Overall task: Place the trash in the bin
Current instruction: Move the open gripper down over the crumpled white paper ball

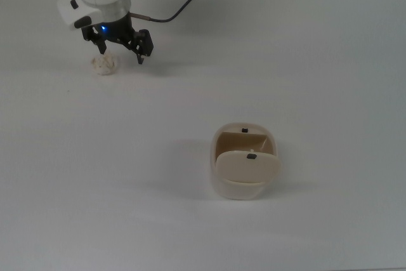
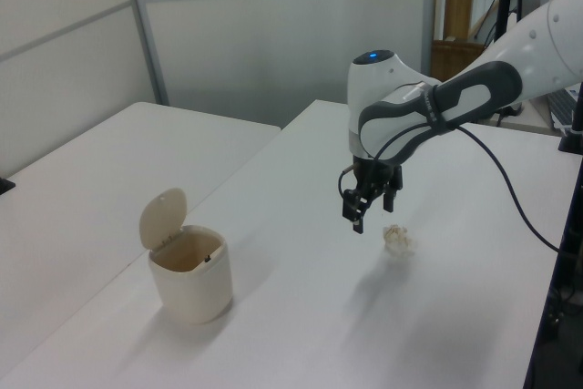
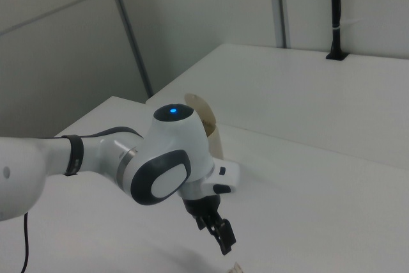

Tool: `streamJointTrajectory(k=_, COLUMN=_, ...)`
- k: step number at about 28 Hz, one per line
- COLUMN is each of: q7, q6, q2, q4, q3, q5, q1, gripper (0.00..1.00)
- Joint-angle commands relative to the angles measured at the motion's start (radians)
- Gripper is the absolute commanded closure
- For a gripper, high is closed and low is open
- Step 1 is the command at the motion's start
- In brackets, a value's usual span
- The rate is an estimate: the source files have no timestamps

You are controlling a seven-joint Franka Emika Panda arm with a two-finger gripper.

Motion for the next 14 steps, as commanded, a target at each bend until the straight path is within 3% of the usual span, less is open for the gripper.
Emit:
streamJointTrajectory(k=1, q7=0.021, q6=0.055, q2=-0.059, q4=-0.079, q3=-0.001, q5=-0.023, q1=-0.045, gripper=0.00)
streamJointTrajectory(k=14, q7=0.018, q6=0.162, q2=-0.047, q4=-0.164, q3=-0.002, q5=-0.046, q1=-0.094, gripper=0.00)
